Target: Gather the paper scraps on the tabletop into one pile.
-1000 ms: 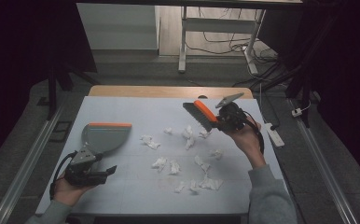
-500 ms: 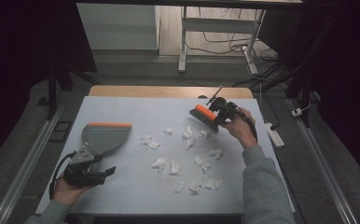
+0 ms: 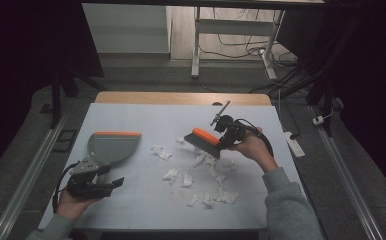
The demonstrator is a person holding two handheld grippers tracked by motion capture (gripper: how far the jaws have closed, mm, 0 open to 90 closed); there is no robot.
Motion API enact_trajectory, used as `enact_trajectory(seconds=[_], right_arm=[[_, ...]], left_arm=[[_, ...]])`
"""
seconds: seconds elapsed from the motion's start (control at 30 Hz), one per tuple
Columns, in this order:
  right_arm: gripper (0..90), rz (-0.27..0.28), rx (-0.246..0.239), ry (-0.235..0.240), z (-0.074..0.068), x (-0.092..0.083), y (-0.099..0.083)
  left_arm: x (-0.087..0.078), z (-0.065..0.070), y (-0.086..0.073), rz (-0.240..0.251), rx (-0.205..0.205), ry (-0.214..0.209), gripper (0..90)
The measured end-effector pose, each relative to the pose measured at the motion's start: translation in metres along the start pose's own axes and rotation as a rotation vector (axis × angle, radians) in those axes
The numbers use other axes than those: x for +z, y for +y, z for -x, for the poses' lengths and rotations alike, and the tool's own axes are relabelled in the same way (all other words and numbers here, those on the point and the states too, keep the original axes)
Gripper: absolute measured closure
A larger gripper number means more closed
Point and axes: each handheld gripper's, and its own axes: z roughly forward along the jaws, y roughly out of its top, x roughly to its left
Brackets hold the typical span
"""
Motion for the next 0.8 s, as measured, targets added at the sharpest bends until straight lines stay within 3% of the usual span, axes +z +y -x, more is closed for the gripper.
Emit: enact_trajectory(seconds=[0.13,0.2,0.33,0.43,0.47,0.53,0.63,0.73,0.8], right_arm=[[70.5,0.04,0.03,-0.099,0.01,-0.005,0.01],[70.5,0.037,0.029,-0.148,0.018,0.002,0.016],[70.6,-0.003,0.044,-0.183,0.035,0.025,0.028],[70.6,-0.071,0.019,-0.161,0.039,0.04,0.034],[70.7,-0.058,0.011,-0.136,0.036,0.041,0.036],[70.8,-0.074,-0.006,-0.07,0.026,0.041,0.037],[70.9,-0.138,-0.092,-0.065,0.003,0.038,0.037],[70.8,-0.122,-0.118,0.05,-0.011,0.031,0.031],[70.8,-0.087,-0.135,0.003,-0.017,0.022,0.027]], left_arm=[[0.002,-0.002,0.0,-0.003,-0.007,-0.004,29.8],[0.002,-0.002,0.0,-0.002,-0.008,-0.004,29.8],[0.002,-0.002,0.0,-0.005,-0.005,-0.005,29.8],[0.002,-0.003,-0.001,-0.004,-0.005,-0.005,29.8],[0.002,-0.003,-0.001,-0.002,-0.008,-0.008,29.8],[0.002,-0.003,-0.001,0.004,-0.021,-0.027,29.9],[0.001,-0.003,0.0,0.009,-0.019,-0.03,30.1],[0.001,-0.003,0.0,0.009,-0.015,-0.027,30.2],[0.001,-0.004,0.0,0.012,-0.021,-0.03,30.3]])
